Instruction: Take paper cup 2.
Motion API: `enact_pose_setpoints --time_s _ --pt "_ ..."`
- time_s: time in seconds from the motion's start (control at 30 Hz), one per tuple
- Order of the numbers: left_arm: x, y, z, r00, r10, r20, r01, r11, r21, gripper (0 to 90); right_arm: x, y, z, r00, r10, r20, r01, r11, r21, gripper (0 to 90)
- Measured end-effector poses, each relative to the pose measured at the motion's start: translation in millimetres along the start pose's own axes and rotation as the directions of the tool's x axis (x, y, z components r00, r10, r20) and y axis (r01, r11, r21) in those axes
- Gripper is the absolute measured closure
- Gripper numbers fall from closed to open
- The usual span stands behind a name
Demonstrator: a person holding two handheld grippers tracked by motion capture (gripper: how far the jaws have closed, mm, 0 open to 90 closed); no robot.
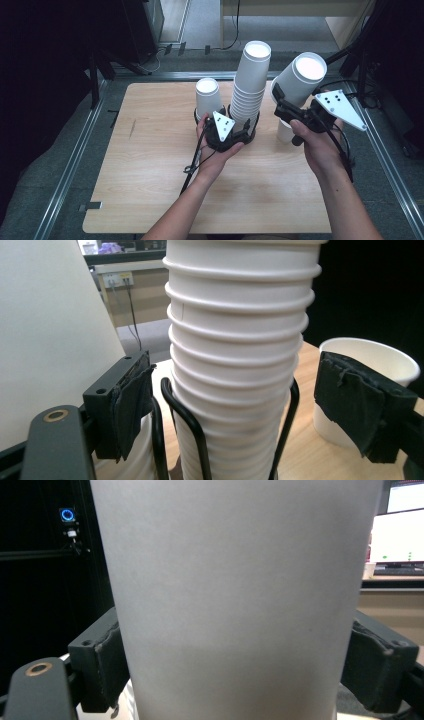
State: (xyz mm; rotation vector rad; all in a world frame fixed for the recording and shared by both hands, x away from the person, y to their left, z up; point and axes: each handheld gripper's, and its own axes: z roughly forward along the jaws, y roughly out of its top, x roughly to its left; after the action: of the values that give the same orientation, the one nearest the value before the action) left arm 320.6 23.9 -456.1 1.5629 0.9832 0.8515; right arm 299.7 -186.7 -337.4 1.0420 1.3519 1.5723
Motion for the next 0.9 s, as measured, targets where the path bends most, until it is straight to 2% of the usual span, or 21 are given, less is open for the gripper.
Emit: enact_pose_setpoints --time_s 0.2,0.37,0.67,0.77,0.9 --pt "0.8 -3.1 -11.8 0.9999 0.003 0.011 -0.003 1.0000 0.001 15.9 0.0 -13.1 -5.2 0.9998 -0.018 0.009 0.018 1.000 0.013 13.1" --pt "4.4 -4.4 -27.5 0.9998 -0.014 0.017 0.014 0.9999 -0.006 15.8 2.7 -29.4 -11.3 0.9987 -0.050 0.013 0.049 0.998 0.031 13.1" --pt "8.2 -6.5 -46.3 0.9997 -0.012 0.023 0.012 0.9999 -0.006 15.8 4.0 -47.8 -19.5 0.9980 -0.060 0.019 0.059 0.997 0.046 13.0" --pt "9.5 -8.7 -56.4 0.9996 -0.010 0.028 0.011 0.9999 -0.001 15.8 5.0 -56.3 -22.8 0.9968 -0.075 0.027 0.074 0.996 0.056 13.0" --pt "10.5 -11.5 -62.0 0.9997 -0.009 0.023 0.009 1.0000 -0.001 15.8 6.8 -63.3 -25.5 0.9953 -0.092 0.028 0.091 0.994 0.062 13.0"
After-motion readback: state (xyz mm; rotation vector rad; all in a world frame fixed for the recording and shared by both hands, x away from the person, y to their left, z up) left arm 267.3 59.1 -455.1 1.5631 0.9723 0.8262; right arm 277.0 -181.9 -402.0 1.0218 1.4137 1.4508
